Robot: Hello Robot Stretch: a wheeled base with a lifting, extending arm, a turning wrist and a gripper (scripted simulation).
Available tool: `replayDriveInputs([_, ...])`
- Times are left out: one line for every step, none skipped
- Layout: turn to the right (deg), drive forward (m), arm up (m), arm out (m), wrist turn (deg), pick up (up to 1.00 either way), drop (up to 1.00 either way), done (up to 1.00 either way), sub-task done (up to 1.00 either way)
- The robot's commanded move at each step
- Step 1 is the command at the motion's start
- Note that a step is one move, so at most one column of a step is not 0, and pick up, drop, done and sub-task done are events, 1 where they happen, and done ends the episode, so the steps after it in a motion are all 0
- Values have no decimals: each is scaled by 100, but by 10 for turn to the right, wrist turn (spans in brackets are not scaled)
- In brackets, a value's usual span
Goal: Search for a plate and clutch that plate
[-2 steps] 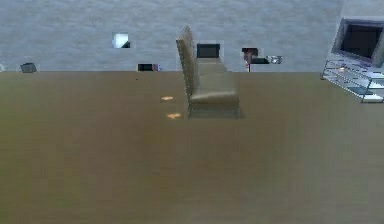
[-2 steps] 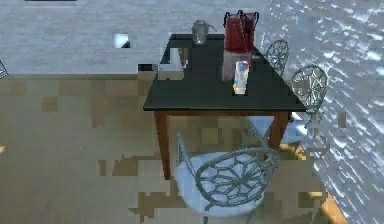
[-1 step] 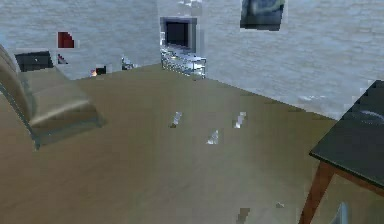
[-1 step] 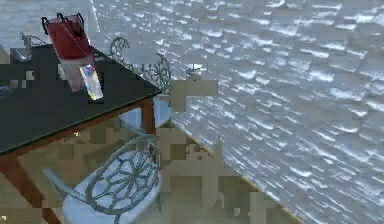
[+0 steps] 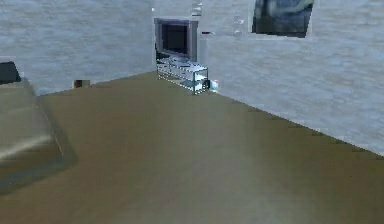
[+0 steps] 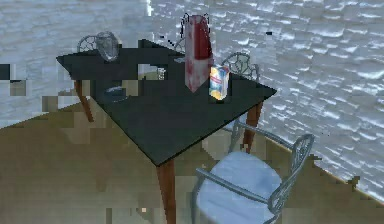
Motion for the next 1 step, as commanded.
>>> replayDriveInputs([-180,0,0,0,0,0,0,0,0])
